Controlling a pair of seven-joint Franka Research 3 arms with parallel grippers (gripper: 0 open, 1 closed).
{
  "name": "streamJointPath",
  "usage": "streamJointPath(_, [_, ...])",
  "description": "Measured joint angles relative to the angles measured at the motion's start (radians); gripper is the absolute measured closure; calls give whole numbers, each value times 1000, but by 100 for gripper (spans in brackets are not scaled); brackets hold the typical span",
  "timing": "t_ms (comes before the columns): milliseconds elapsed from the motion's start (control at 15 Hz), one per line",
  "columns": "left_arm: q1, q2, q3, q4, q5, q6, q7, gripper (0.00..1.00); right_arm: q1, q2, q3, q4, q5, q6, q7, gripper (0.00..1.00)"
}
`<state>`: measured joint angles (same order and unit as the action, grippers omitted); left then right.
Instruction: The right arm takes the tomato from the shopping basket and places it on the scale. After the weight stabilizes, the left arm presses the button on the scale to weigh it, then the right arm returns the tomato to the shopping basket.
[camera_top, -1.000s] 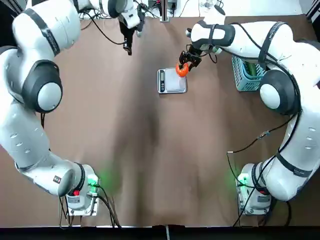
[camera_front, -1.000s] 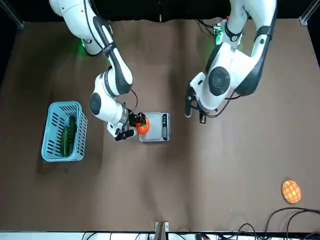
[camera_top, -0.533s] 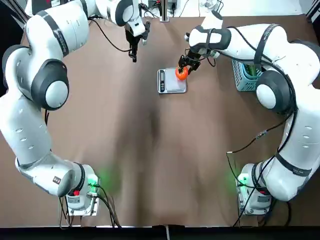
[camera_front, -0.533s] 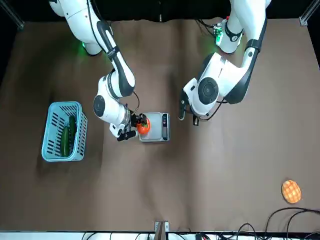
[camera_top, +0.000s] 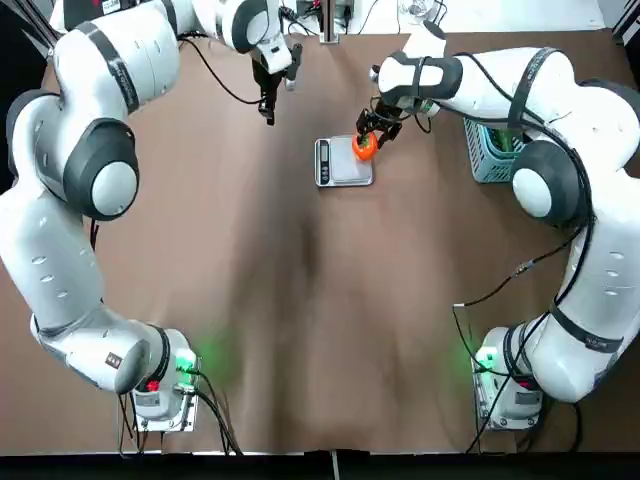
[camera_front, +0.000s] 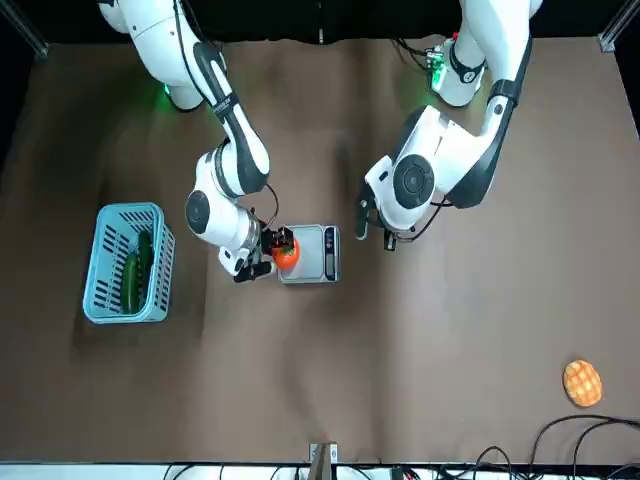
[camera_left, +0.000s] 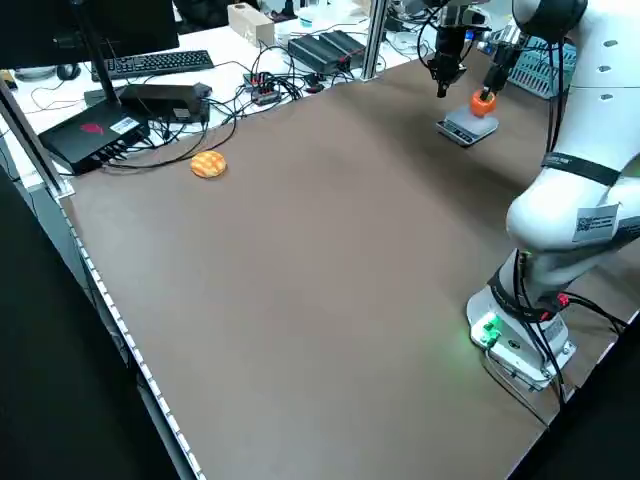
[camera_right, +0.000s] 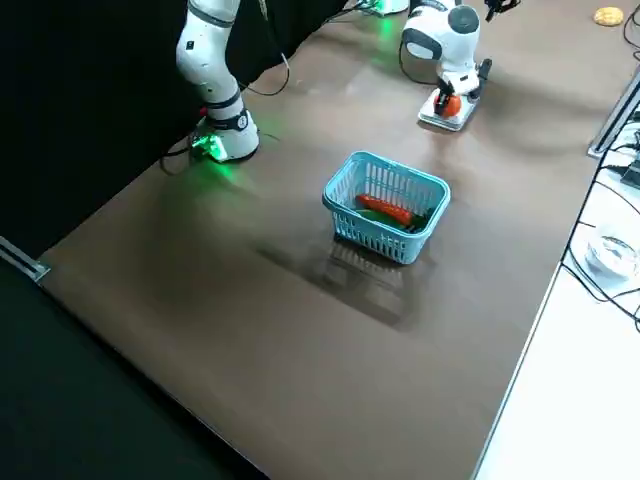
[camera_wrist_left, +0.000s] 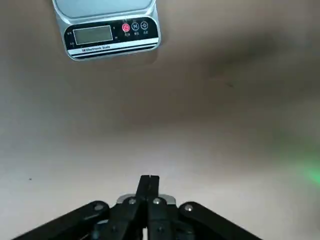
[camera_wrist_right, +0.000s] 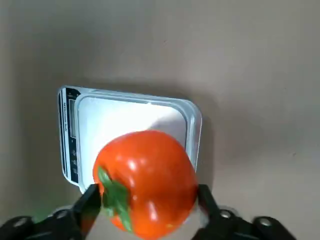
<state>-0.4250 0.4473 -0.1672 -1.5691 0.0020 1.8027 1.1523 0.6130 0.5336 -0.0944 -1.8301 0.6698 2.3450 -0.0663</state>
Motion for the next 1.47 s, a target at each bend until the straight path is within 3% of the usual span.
streamJointPath(200, [0,0,0,0,0,0,0,99,0,0,-1,0,0,0,0,6])
streamJointPath(600, [0,3,0,0,0,0,0,99,0,0,-3,0,0,0,0,0])
streamJointPath(800, [-6,5,-1,0,-3,2,-3,99,-16,-19,-35,15,0,-5,0,0])
streamJointPath(1000, [-36,20,-2,0,-12,53,-52,99,-34,-84,-117,26,-24,-86,-2,0])
streamJointPath(1467, [-123,117,-5,0,-40,181,-127,99,-50,-265,-307,30,-315,-183,-2,0])
